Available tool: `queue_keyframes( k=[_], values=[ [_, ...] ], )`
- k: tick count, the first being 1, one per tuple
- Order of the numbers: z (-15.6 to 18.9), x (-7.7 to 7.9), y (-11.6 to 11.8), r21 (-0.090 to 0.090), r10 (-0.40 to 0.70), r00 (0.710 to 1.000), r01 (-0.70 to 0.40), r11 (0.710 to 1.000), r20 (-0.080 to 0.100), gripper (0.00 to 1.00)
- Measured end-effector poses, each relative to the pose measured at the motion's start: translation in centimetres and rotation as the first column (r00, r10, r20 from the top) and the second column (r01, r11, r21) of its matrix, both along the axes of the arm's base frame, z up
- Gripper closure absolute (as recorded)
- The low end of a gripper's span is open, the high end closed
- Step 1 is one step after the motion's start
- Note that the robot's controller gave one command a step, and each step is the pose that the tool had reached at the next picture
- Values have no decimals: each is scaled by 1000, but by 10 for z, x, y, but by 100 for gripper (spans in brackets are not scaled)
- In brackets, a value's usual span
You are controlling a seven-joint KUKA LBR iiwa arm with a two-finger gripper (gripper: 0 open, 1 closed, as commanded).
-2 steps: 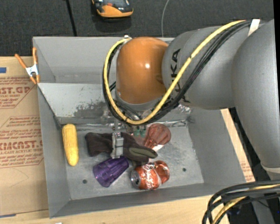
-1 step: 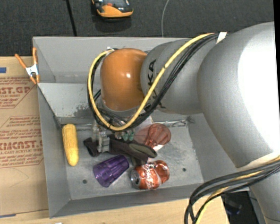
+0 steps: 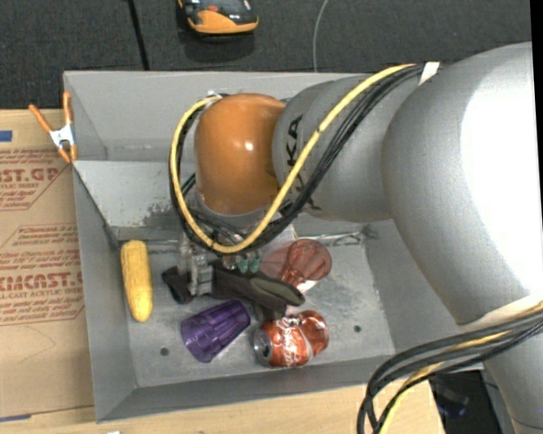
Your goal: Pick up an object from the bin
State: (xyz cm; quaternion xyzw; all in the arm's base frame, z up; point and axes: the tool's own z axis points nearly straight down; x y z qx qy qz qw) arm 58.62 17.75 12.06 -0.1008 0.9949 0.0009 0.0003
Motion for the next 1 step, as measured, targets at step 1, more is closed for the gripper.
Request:
queue_keyframes(
  k=[1],
  values=[
    [110,-24,-29,-1,47,999,-47,999,2,100]
  ],
)
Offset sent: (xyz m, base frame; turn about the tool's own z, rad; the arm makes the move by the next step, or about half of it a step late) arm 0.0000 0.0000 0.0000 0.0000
